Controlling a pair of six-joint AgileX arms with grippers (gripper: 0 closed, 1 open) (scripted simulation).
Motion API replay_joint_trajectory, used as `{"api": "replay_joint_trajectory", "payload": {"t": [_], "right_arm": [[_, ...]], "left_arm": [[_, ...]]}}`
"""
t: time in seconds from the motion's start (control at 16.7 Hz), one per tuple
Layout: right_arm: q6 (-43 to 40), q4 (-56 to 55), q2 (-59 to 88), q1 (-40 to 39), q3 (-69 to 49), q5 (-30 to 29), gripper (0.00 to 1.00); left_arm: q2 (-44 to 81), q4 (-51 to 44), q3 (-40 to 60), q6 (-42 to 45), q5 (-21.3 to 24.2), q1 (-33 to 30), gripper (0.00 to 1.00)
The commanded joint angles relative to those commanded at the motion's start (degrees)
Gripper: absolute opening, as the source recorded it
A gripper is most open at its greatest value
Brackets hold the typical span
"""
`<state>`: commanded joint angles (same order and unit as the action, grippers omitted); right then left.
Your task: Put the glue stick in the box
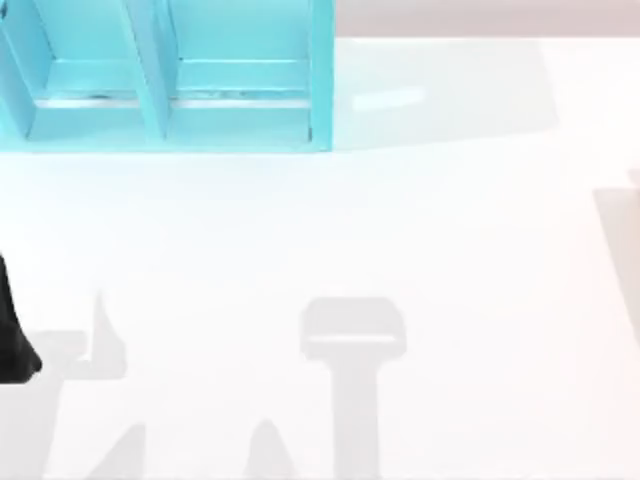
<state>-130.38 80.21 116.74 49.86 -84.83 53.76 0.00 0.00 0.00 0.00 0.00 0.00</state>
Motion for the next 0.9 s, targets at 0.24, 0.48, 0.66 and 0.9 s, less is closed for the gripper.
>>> {"api": "replay_joint_trajectory", "payload": {"t": [0.24, 0.48, 0.66, 0.9], "right_arm": [[-10.42, 11.68, 6.35, 6.93, 2.01, 11.71, 0.0], [-14.36, 16.67, 10.98, 10.93, 4.43, 16.64, 0.0], [-14.42, 16.77, 11.08, 11.01, 4.5, 16.74, 0.0], [-14.18, 16.51, 10.88, 10.68, 4.4, 16.62, 0.0]], "left_arm": [[0.0, 0.0, 0.0, 0.0, 0.0, 0.0, 1.0], [0.0, 0.0, 0.0, 0.0, 0.0, 0.0, 1.0], [0.0, 0.0, 0.0, 0.0, 0.0, 0.0, 1.0], [0.0, 0.0, 0.0, 0.0, 0.0, 0.0, 1.0]]}}
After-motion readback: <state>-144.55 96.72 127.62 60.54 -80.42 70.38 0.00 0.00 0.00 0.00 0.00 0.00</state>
